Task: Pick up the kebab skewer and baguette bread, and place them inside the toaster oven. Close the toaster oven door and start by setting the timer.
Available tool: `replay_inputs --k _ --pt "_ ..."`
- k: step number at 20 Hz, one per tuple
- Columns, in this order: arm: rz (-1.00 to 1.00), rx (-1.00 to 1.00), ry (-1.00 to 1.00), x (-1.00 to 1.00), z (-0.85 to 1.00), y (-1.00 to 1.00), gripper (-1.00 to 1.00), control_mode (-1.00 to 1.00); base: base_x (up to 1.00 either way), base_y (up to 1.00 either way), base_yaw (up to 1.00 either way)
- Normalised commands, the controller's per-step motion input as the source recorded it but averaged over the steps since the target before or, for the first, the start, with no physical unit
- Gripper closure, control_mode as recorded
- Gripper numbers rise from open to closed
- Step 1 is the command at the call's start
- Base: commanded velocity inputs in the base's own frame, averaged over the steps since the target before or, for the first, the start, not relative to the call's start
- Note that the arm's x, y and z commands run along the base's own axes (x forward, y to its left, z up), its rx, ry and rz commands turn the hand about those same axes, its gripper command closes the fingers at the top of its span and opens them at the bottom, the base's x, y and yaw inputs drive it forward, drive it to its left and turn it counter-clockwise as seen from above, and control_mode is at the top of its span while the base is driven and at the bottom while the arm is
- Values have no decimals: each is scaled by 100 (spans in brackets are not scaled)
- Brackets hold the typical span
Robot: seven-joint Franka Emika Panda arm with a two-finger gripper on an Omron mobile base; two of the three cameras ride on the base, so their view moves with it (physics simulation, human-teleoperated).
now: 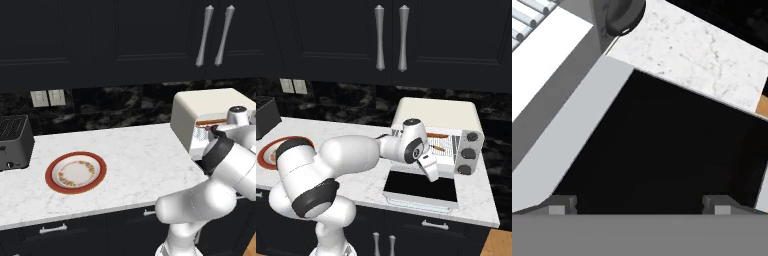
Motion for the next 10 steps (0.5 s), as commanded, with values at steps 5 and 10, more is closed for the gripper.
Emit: replay_inputs --k 5,10 --pt "-12 4 -13 14 0 6 -100 -100 0 0 0" --pt "-14 1 -9 3 0 0 -100 -100 0 0 0"
